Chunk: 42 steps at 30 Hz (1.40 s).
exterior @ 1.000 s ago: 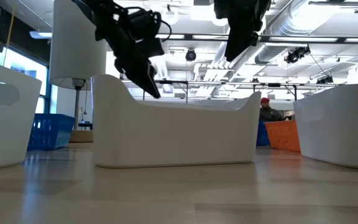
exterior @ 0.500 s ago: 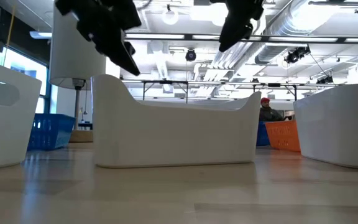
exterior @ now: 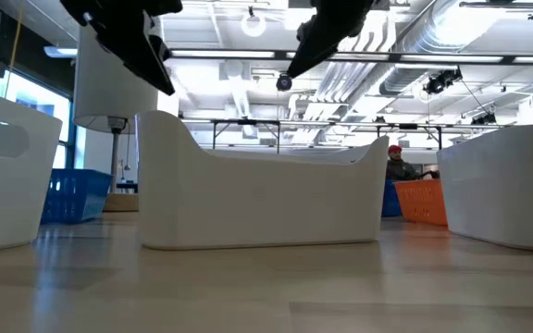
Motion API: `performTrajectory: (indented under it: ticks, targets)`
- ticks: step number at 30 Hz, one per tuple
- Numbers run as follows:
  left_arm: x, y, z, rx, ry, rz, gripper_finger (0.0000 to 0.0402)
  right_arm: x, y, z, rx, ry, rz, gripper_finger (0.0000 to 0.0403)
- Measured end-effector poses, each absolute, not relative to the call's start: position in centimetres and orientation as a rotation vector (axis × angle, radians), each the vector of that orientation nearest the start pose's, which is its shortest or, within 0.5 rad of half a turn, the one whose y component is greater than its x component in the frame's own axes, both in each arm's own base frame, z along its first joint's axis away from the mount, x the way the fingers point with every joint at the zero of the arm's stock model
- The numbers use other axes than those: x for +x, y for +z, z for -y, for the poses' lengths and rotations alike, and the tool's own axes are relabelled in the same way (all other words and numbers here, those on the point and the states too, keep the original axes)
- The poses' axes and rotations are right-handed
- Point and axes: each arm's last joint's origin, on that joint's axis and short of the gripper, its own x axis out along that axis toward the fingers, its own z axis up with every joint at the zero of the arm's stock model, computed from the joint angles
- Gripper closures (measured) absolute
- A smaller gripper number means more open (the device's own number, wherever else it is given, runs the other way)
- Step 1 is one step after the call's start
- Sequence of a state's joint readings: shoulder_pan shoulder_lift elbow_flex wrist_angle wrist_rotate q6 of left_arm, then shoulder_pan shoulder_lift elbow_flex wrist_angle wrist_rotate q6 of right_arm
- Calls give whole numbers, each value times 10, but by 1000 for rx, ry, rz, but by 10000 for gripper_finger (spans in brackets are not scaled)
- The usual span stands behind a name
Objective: Stack baskets by color
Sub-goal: Stack the middle white bin on top of the other right white bin
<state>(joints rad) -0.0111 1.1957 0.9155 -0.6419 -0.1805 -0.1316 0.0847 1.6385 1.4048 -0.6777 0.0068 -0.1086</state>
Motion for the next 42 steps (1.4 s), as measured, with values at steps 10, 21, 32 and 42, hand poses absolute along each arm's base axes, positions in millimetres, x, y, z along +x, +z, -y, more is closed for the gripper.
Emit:
performTrajectory:
  ticks: [10, 21, 32, 42]
  targets:
    - [230, 261, 24, -45, 248, -898, 243, 367, 262, -31, -231, 161, -963, 221]
    - [229, 261, 35, -39, 214, -898, 243, 387, 219, -33, -264, 197, -1051, 222]
    - [229, 261, 35, -38, 214, -904, 243, 395, 202, -34, -253, 216, -1069, 257]
    - [228, 260, 35, -35, 214, -917, 243, 396, 194, -34, -250, 221, -1094, 343]
